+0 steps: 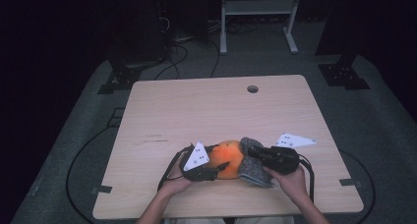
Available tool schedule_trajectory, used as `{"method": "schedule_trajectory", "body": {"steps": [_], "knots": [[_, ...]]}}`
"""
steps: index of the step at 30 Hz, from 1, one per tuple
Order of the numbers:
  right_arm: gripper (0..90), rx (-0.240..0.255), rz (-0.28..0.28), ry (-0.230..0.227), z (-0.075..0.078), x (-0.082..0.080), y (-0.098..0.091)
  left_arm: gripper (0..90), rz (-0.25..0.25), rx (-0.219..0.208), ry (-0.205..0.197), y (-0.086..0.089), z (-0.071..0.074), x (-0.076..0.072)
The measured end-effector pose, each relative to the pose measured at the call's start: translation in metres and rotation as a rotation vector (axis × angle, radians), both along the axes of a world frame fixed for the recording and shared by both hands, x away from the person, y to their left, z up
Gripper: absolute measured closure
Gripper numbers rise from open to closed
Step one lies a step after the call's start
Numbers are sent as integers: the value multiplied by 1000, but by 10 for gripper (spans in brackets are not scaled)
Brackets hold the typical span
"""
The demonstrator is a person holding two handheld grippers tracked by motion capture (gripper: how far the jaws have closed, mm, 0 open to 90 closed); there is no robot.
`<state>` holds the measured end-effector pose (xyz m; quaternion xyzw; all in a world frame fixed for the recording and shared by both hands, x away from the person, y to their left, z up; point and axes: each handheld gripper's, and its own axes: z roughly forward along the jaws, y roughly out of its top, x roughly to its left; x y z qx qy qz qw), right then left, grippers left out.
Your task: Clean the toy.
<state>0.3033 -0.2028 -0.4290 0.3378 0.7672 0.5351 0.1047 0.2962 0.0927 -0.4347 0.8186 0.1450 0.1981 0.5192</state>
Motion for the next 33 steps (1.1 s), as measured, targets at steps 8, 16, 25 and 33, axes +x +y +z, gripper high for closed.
{"method": "schedule_trajectory", "body": {"steps": [8, 16, 25, 33], "knots": [[815, 47, 27, -13, 5, -3, 0, 341, -24, -10, 3, 4, -4, -1], [815, -43, 13, 6, -5, 1, 3, 281, -5, -24, 44, 4, -2, 3], [815, -48, 82, -108, 10, -15, 19, 295, -12, -23, 35, 1, -3, 1], [815, -59, -6, -51, 1, -7, 5, 301, 1, -28, 36, 2, -3, 2]]}}
